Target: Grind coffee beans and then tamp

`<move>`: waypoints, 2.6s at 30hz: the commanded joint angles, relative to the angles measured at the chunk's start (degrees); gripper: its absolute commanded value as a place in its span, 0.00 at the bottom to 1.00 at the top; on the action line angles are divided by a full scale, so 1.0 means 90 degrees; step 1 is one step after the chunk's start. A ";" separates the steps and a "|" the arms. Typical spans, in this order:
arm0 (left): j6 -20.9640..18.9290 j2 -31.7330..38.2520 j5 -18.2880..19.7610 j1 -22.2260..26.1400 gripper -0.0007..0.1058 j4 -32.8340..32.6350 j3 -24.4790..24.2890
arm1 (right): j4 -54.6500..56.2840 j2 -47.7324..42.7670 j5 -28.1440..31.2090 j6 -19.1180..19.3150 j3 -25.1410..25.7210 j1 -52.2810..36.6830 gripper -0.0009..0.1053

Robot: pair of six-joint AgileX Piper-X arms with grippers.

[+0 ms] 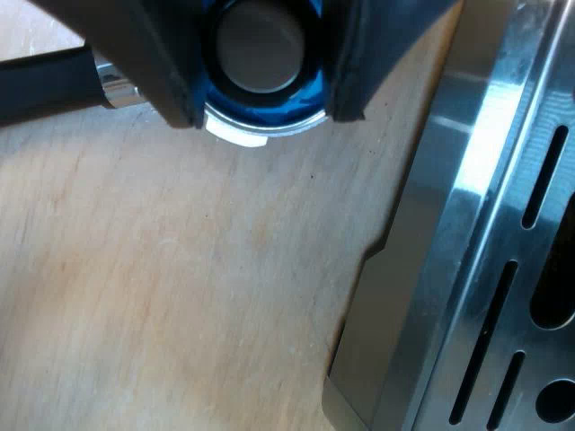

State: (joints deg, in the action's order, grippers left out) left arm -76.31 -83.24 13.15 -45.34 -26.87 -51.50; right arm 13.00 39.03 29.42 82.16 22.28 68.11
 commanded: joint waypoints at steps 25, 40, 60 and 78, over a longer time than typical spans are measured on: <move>0.0034 0.0428 -0.0069 0.0002 0.01 -0.0169 0.0038 | -0.0038 -0.0022 0.0033 0.0053 0.0001 0.0014 0.59; 0.0034 0.1265 -0.0069 0.0002 0.01 -0.0169 0.0038 | -0.0038 -0.0022 0.0033 0.0053 0.0001 0.0014 0.59; -0.0483 0.2802 -0.0567 0.0002 0.01 -0.0573 0.0038 | -0.0038 -0.0022 0.0033 0.0053 0.0001 0.0014 0.59; -0.0517 0.3052 0.0147 0.2131 0.01 -0.1611 0.0038 | -0.0652 -0.0022 -0.0017 0.0731 0.0001 0.0014 0.59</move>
State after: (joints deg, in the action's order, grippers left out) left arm -80.91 -56.38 13.50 -26.24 -41.39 -50.98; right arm 8.95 39.03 29.42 86.38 22.28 68.11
